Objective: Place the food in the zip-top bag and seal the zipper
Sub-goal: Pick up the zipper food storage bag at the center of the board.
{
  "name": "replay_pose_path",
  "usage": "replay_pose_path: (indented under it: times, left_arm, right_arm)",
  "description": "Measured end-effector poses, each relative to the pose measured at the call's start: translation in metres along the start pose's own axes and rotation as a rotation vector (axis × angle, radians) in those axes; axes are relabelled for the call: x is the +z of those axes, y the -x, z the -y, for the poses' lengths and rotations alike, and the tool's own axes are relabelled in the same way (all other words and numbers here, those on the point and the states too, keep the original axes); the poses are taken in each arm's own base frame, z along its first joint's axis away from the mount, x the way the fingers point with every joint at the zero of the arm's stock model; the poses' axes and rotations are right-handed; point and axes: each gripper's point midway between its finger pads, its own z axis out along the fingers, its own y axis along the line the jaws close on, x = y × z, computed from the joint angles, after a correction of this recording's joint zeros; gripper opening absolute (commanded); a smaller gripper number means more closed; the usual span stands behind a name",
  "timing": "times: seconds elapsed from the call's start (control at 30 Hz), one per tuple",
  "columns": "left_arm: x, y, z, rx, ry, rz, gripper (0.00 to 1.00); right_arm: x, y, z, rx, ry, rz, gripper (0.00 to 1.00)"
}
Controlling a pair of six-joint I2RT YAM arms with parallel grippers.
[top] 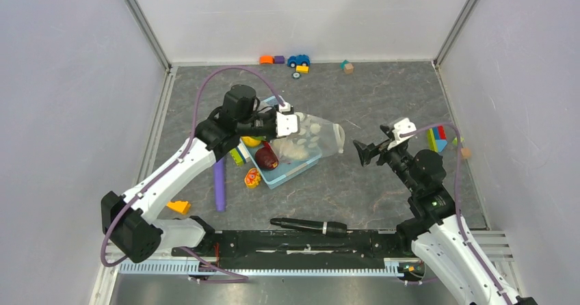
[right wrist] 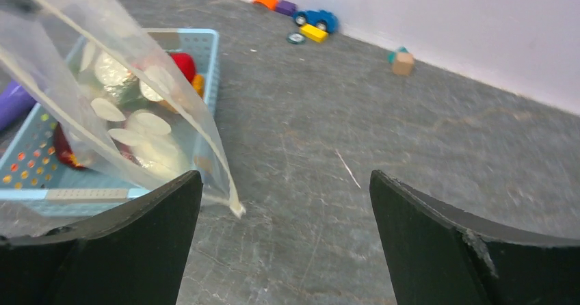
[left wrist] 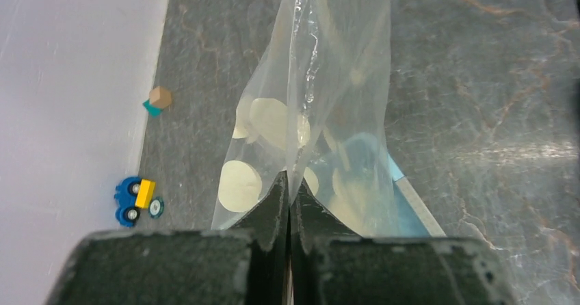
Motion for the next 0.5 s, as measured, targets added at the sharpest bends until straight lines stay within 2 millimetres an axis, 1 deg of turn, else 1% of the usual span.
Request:
replay_pose_path:
  times: [0.1, 0.2, 0.27, 0.37, 0.5]
  left_arm:
    - [-0.006, 0.012, 0.007, 0.026, -0.03, 0.041, 0.02]
    - [-0.01, 0.022, 0.011, 0.048, -0.046, 0.078, 0.02]
    - [-0.012, 0.026, 0.013, 0.055, -0.059, 0.092, 0.02]
    - [-0.012, 0.026, 0.019, 0.062, -0.087, 0.099, 0.02]
    - [-0.013, 0.025, 0.024, 0.069, -0.105, 0.097, 0.02]
  right_arm:
    - [0.004, -0.001, -0.02, -0.044, 0.123, 0.026, 0.98]
    - [0.004, -0.014, -0.047, -0.079, 0.289, 0.012, 0.98]
    - [0.004, -0.019, -0.057, -0.088, 0.355, 0.005, 0.98]
    - [0.003, -0.021, -0.063, -0.1, 0.393, 0.01, 0.98]
    - [-0.001, -0.014, -0.067, -0.119, 0.423, 0.041, 0.98]
